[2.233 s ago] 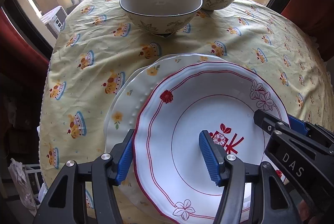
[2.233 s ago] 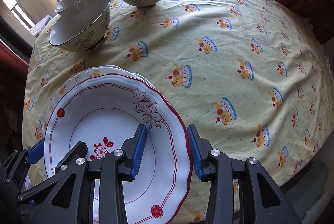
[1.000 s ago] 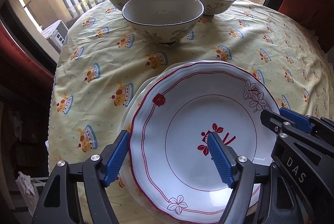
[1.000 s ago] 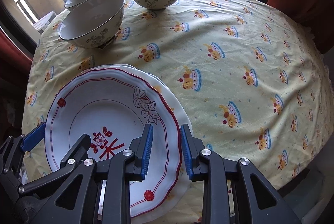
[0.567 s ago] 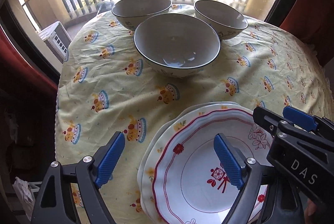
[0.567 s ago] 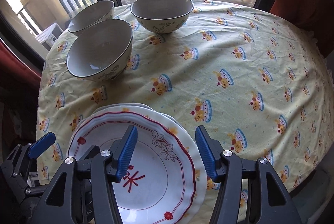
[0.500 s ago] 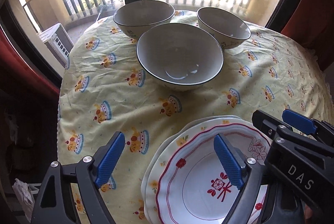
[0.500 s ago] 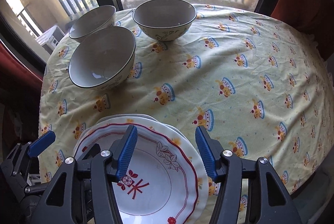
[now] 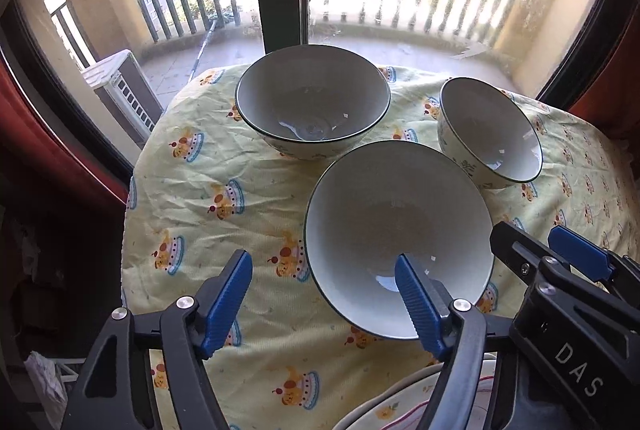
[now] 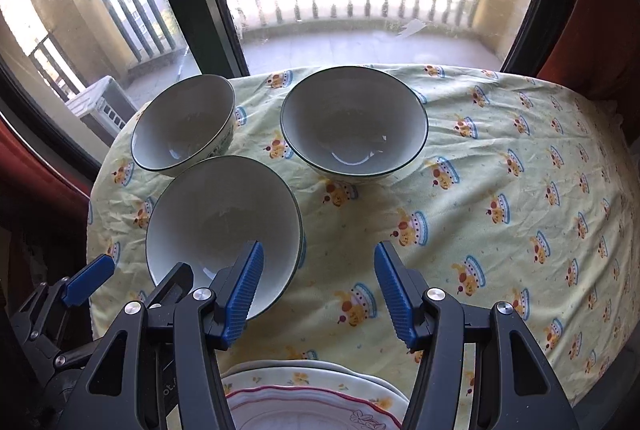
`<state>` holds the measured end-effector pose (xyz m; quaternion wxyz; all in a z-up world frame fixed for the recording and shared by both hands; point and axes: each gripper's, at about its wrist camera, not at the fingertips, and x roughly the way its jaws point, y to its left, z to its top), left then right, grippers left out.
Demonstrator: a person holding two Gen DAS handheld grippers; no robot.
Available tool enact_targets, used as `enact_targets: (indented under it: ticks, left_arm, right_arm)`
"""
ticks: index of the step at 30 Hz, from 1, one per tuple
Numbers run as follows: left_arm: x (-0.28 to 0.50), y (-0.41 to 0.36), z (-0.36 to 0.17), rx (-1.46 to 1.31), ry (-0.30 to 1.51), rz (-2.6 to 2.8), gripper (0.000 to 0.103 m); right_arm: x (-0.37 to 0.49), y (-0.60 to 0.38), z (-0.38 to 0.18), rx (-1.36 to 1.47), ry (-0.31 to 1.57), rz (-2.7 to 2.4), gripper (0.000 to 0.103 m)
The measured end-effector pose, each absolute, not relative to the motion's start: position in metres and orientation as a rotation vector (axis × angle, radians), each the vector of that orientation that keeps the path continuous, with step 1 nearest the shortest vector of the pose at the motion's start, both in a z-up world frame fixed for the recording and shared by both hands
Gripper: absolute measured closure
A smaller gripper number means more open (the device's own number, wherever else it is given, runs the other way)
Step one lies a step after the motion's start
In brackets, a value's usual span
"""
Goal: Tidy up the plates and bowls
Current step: 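Move both grippers to the nearest white bowl and close on its rim, then lift the white bowl with both grippers and carry it beside the plates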
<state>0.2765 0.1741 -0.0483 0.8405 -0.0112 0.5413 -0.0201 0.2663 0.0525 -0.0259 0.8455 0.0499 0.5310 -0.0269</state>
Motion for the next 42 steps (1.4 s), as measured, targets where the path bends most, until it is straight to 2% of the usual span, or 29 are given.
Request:
enact_targets:
  ticks: [4, 5, 7, 9, 10, 11, 14, 16, 18, 21, 42]
  left_arm:
    - [0.290, 0.174, -0.063, -0.025, 1.160, -0.043, 0.036]
    - [0.293, 0.173, -0.066, -0.026, 1.163, -0.048, 0.038]
    - [0.299, 0.171, -0.072, -0.030, 1.169, -0.060, 0.045]
    - [0.302, 0.169, -0.076, -0.041, 1.169, -0.078, 0.059]
    - [0.303, 0.167, -0.078, -0.041, 1.171, -0.085, 0.061]
    - [0.304, 0.165, -0.079, -0.032, 1.170, -0.079, 0.061]
    - [0.305, 0.163, -0.080, -0.013, 1.156, -0.061, 0.062]
    - [0.303, 0.162, -0.080, 0.007, 1.144, -0.053, 0.064]
    - [0.302, 0.161, -0.081, 0.030, 1.134, -0.043, 0.068]
    - [0.304, 0.163, -0.083, 0.040, 1.145, -0.017, 0.074]
    - [0.257, 0.111, -0.056, 0.059, 1.160, -0.071, 0.074]
  right_arm:
    - [0.281, 0.056, -0.040, 0.122, 1.137, -0.056, 0.043]
    - [0.285, 0.056, -0.043, 0.126, 1.140, -0.051, 0.046]
    - [0.290, 0.058, -0.050, 0.126, 1.142, -0.046, 0.052]
    - [0.296, 0.058, -0.056, 0.133, 1.144, -0.053, 0.057]
    - [0.298, 0.057, -0.059, 0.143, 1.145, -0.059, 0.059]
    - [0.299, 0.055, -0.061, 0.155, 1.143, -0.064, 0.060]
    - [0.303, 0.051, -0.068, 0.183, 1.149, -0.064, 0.073]
    - [0.305, 0.053, -0.071, 0.189, 1.151, -0.046, 0.076]
    - [0.306, 0.058, -0.071, 0.169, 1.150, -0.022, 0.087]
    - [0.307, 0.065, -0.070, 0.121, 1.142, -0.020, 0.087]
    - [0.256, 0.017, -0.040, 0.127, 1.140, -0.047, 0.088]
